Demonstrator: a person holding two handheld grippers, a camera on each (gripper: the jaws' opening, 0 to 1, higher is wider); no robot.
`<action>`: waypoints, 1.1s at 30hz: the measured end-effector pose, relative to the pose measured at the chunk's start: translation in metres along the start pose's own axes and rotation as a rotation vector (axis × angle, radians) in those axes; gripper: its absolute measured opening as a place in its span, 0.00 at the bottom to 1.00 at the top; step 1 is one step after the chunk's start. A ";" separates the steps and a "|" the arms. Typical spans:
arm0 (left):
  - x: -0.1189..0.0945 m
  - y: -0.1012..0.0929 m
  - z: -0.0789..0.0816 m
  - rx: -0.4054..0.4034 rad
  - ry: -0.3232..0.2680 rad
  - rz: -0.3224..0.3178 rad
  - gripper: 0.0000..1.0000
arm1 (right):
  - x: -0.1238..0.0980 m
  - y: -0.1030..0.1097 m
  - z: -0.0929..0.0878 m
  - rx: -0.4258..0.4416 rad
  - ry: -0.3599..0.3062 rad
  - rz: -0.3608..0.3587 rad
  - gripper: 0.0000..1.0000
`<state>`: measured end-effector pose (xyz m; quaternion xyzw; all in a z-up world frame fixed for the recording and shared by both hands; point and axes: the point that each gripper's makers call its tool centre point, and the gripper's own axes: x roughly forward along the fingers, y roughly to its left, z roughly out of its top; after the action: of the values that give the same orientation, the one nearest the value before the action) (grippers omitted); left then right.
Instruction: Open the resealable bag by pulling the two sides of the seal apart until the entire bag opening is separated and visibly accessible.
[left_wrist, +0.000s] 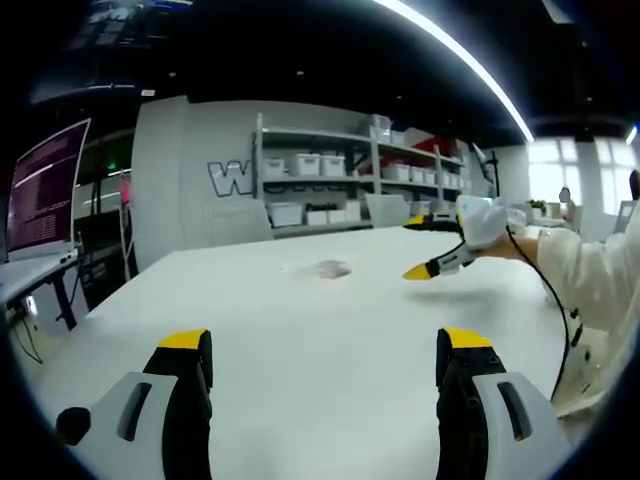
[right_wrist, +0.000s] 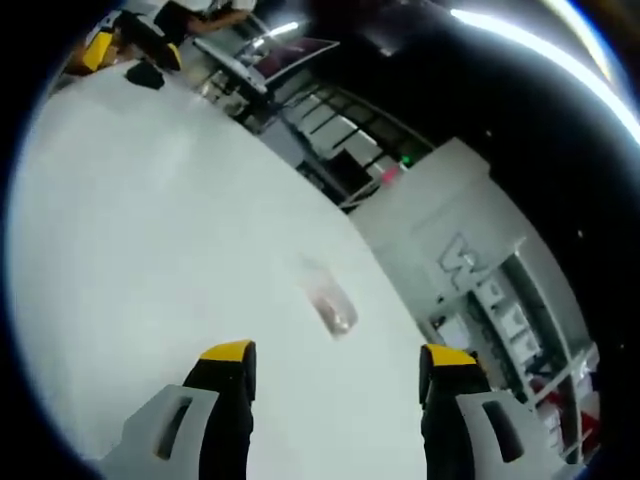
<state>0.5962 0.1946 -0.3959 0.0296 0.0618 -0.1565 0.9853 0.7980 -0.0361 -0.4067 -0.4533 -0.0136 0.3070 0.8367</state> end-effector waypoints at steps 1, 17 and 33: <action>0.000 0.000 0.000 -0.001 0.000 0.000 0.92 | 0.001 0.000 0.000 -0.002 -0.001 0.001 0.66; -0.001 -0.003 0.000 -0.001 -0.003 -0.004 0.92 | 0.009 0.000 0.000 -0.044 0.011 -0.011 0.64; -0.001 -0.003 -0.001 -0.001 0.003 -0.007 0.92 | 0.020 0.003 0.003 -0.050 0.005 -0.006 0.62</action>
<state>0.5942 0.1921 -0.3972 0.0293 0.0631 -0.1597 0.9847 0.8117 -0.0219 -0.4123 -0.4747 -0.0204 0.3027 0.8262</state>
